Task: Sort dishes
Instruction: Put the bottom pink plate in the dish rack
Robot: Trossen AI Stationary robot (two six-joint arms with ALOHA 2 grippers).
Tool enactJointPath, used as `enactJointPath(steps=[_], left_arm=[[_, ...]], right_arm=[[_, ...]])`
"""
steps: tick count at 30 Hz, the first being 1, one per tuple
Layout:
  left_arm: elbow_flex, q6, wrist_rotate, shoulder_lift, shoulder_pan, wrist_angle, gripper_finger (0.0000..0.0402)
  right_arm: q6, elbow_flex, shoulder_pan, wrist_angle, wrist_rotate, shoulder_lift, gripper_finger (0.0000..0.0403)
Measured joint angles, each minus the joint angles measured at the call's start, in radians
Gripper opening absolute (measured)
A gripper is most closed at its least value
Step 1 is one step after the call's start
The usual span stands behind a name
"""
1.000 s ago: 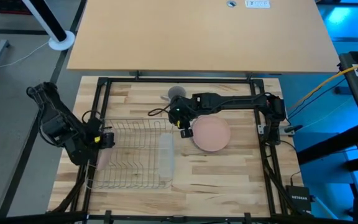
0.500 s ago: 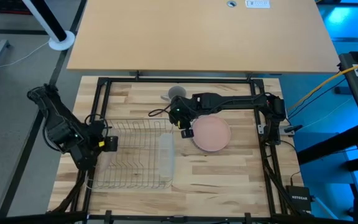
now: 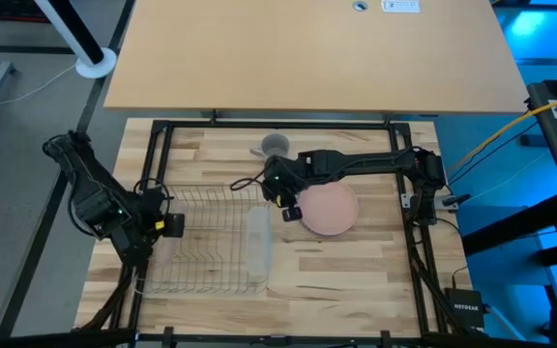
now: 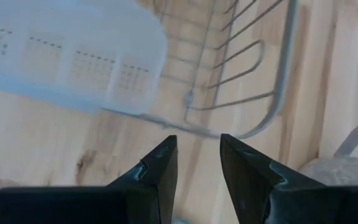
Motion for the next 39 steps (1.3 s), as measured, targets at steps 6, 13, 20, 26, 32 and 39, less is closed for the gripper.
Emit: enactJointPath(steps=[6, 13, 20, 26, 32, 39], left_arm=[[-0.001, 0.0, 0.006, 0.0, 0.0, -0.001, 0.0032], [-0.001, -0.005, 0.012, -0.011, 0.0, 0.0, 0.0032], [-0.001, -0.027, 0.013, -0.023, -0.003, -0.013, 0.0032], [0.0, -0.063, 0.005, -0.024, -0.03, -0.045, 0.0033], [0.001, -0.071, 0.002, -0.023, -0.039, -0.053, 0.0033], [0.002, -0.07, 0.0, -0.024, -0.039, -0.053, 0.0033]], right_arm=[[-0.006, 0.0, 0.014, 0.184, -0.02, 0.0, 0.0127], [-0.008, 0.0, 0.018, 0.457, -0.151, 0.0, 0.0127], [0.007, 0.003, 0.018, 0.576, -0.253, 0.041, 0.0127], [0.059, 0.001, 0.018, 0.424, -0.226, 0.14, 0.0127], [0.066, 0.008, 0.02, 0.36, -0.15, 0.16, 0.0127], [0.089, 0.005, 0.019, 0.287, -0.112, 0.126, 0.0127]])
